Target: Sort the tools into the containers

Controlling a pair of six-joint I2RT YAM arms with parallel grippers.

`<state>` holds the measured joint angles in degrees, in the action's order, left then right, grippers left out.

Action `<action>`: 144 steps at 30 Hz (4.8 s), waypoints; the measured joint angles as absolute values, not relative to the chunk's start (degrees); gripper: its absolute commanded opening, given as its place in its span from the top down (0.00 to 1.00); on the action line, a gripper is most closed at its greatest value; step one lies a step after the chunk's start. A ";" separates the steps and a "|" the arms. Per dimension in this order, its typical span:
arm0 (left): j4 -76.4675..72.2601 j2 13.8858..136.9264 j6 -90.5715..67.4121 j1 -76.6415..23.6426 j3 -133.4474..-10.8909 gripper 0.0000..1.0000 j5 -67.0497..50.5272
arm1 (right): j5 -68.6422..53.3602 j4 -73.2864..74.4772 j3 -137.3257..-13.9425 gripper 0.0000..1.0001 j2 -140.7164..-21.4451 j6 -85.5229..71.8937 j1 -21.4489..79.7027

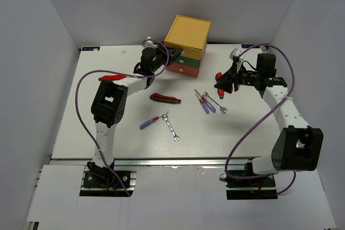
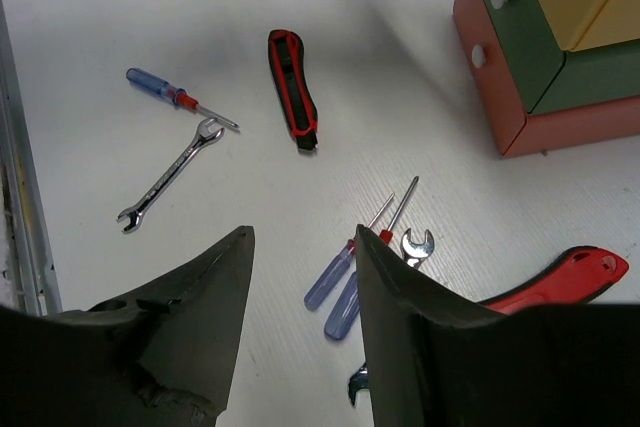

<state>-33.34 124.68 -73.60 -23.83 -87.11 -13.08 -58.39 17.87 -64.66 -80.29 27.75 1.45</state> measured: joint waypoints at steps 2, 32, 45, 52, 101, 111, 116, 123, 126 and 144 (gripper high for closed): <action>-33.74 123.68 -73.54 -23.86 -85.52 0.74 -13.17 | -58.19 18.04 -64.16 0.48 -80.27 28.45 1.45; -28.36 106.52 -67.79 -24.12 -65.73 0.29 -15.92 | -50.65 22.50 -60.99 0.39 -82.17 34.44 1.83; -3.84 85.08 -50.94 -24.12 -63.77 0.55 1.32 | -25.34 22.02 -57.43 0.48 -89.69 31.77 15.68; 10.31 72.99 -45.84 -21.67 -53.80 0.51 16.08 | -13.43 19.35 -58.52 0.51 -99.20 25.96 17.74; 23.33 69.76 -28.73 -21.10 -43.77 0.23 9.17 | -10.22 13.43 -58.81 0.96 -100.64 25.87 19.57; 20.32 68.82 -25.67 -21.10 -41.82 0.23 2.15 | -18.59 19.05 -57.60 1.00 -83.37 34.02 18.65; 19.40 68.51 -22.98 -21.10 -41.60 0.23 -0.91 | -31.64 25.96 -60.60 1.00 -74.78 42.94 19.18; 18.79 68.53 -19.81 -21.10 -41.60 0.23 -4.19 | -37.19 24.25 -76.86 1.00 -79.26 39.11 22.72; 18.79 68.53 -19.29 -21.10 -41.60 0.23 -5.19 | -34.94 19.40 -87.88 1.00 -86.37 34.76 23.81; 18.02 65.36 -19.88 -21.10 -37.82 0.23 -5.61 | -25.36 15.25 -103.44 0.96 -109.60 34.33 24.77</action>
<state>18.02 65.36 -19.88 -21.10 -37.82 -5.61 -25.36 15.25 -103.44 -109.60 34.33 24.77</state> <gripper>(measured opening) 0.771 0.262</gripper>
